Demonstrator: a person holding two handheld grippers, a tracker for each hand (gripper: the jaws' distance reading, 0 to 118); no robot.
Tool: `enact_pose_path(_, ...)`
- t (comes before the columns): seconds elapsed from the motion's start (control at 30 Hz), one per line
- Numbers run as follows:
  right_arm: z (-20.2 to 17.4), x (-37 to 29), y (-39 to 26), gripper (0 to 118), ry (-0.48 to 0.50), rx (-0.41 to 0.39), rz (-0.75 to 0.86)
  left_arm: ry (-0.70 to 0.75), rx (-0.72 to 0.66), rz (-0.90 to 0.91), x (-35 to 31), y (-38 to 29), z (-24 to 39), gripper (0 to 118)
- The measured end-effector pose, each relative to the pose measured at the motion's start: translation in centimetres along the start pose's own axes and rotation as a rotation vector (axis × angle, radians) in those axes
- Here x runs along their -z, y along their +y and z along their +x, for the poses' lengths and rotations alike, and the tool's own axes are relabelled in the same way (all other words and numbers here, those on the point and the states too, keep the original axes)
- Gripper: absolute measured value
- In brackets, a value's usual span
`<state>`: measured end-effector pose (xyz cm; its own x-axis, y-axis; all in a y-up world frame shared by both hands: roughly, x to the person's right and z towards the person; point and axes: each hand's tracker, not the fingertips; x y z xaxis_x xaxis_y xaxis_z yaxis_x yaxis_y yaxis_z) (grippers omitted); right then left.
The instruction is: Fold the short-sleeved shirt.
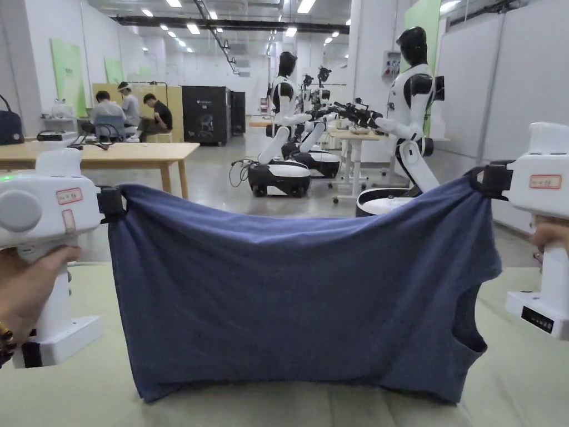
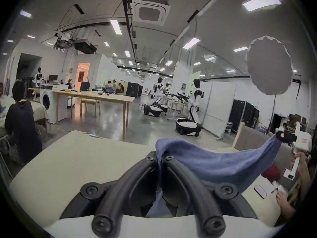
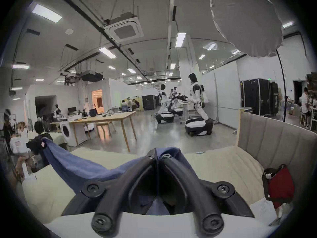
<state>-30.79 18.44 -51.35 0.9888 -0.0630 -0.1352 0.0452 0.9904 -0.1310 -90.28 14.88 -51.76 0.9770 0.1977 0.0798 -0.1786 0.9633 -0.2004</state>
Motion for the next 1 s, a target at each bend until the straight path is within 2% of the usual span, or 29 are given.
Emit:
enact_pose_path(0.13,-0.8,-6.5,-4.5,1,0.028,-0.098,-0.072,-0.009,0.047,-0.090,-5.7,-5.1,0.1,1)
enact_pose_path(0.2,-1.0,-9.7,-7.0,1,0.073,-0.107,-0.113,-0.024,0.049,-0.106,-8.7,-7.9,-0.1,1)
enact_pose_path(0.37,-0.8,-18.5,-13.9,1,0.130,-0.083,-0.203,-0.108,-0.066,-0.187,-16.5,-15.7,-2.1,1)
enact_pose_path(0.47,0.1,-23.5,-18.0,1,0.155,-0.080,-0.290,-0.086,-0.049,-0.263,-20.8,-20.5,-3.5,1)
enact_pose_path(0.57,1.0,-27.2,-21.8,1,0.178,-0.112,-0.396,-0.075,-0.130,-0.339,-23.8,-24.8,-5.4,1)
enact_pose_path(0.67,1.7,-28.9,-25.3,1,0.187,-0.114,-0.512,-0.084,-0.211,-0.388,-25.6,-28.4,-7.0,1)
enact_pose_path(0.73,2.0,-29.0,-27.3,1,0.204,-0.100,-0.583,-0.094,-0.209,-0.414,-26.4,-30.3,-7.2,1)
enact_pose_path(0.83,1.8,-28.8,-29.3,1,0.203,-0.145,-0.663,-0.105,-0.237,-0.454,-27.1,-32.1,-7.3,1)
enact_pose_path(1.0,2.8,-27.6,-31.7,2,0.178,-0.159,-0.775,-0.118,-0.232,-0.485,-27.5,-33.5,-7.5,1)
